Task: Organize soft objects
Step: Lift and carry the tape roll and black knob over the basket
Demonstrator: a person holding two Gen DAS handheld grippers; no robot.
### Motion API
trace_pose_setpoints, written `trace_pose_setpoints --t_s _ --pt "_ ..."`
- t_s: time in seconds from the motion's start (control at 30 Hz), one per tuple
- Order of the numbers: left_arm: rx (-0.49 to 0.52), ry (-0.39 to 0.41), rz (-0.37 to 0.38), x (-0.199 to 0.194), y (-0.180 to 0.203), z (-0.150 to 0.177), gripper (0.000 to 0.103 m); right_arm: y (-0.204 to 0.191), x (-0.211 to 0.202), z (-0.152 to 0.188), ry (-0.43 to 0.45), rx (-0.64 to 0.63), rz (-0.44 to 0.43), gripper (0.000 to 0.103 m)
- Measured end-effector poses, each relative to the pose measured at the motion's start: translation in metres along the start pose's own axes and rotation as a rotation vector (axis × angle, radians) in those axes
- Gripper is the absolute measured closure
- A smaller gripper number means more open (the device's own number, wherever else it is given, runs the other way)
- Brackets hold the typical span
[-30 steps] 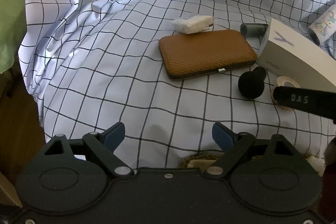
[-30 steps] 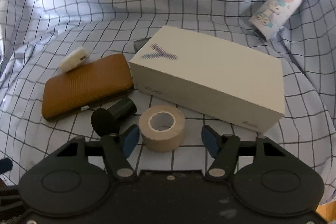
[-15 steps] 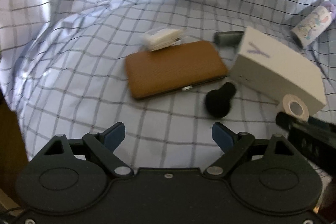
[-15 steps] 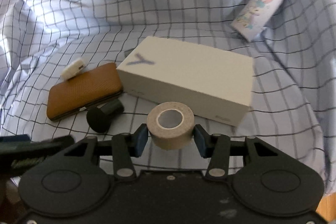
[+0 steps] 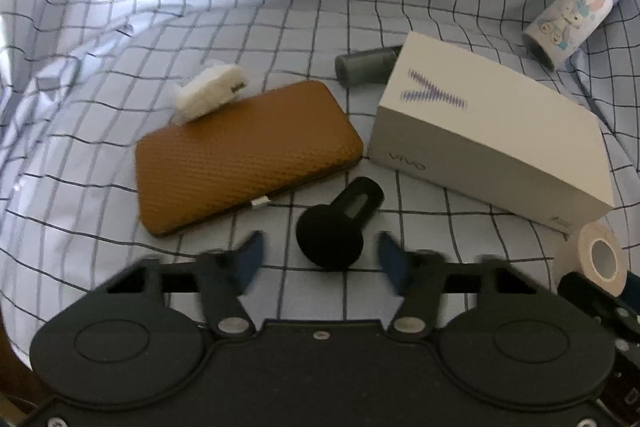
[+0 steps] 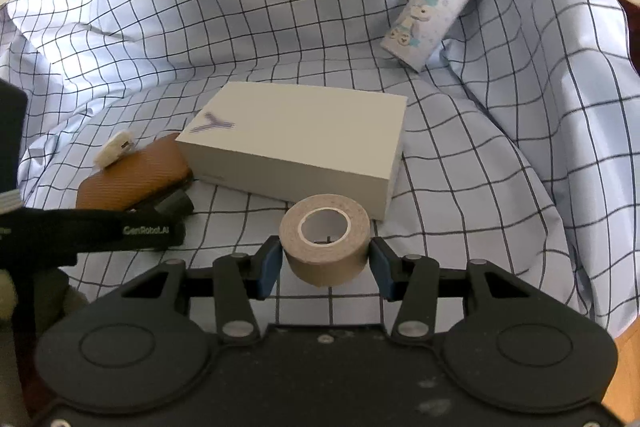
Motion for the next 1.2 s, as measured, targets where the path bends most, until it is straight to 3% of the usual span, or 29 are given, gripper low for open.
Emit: trace_pose_setpoints --t_s 0.03,0.3,0.53,0.9,1.2 --pt "-0.002 -0.007 0.015 0.002 0.000 0.000 0.069 0.001 0.000 0.001 0.001 0.001 -0.001 0.056" --pt "-0.006 0.045 0.032 -0.016 -0.002 0.010 0.071 -0.001 -0.007 0.004 0.011 0.011 -0.012 0.056" --pt "-0.007 0.104 0.042 -0.055 -0.007 0.021 0.071 -0.007 -0.030 0.009 0.053 -0.004 -0.030 0.056" --pt "0.014 0.148 0.059 -0.104 -0.013 0.064 0.070 -0.008 -0.083 0.038 0.119 -0.003 -0.064 0.056" --pt "0.025 0.135 0.072 -0.125 -0.014 0.108 0.070 0.000 -0.126 0.073 0.159 -0.002 -0.110 0.056"
Point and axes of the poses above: each gripper's, at about its wrist camera, not at the fingertips, and x roughly the way its jaws point, y to its right, z to its underside, the point moved 2 cm from there along x, roughly the way its jaws point, and after that the axes turned 8 degrees about -y, right-handed, at the moved point
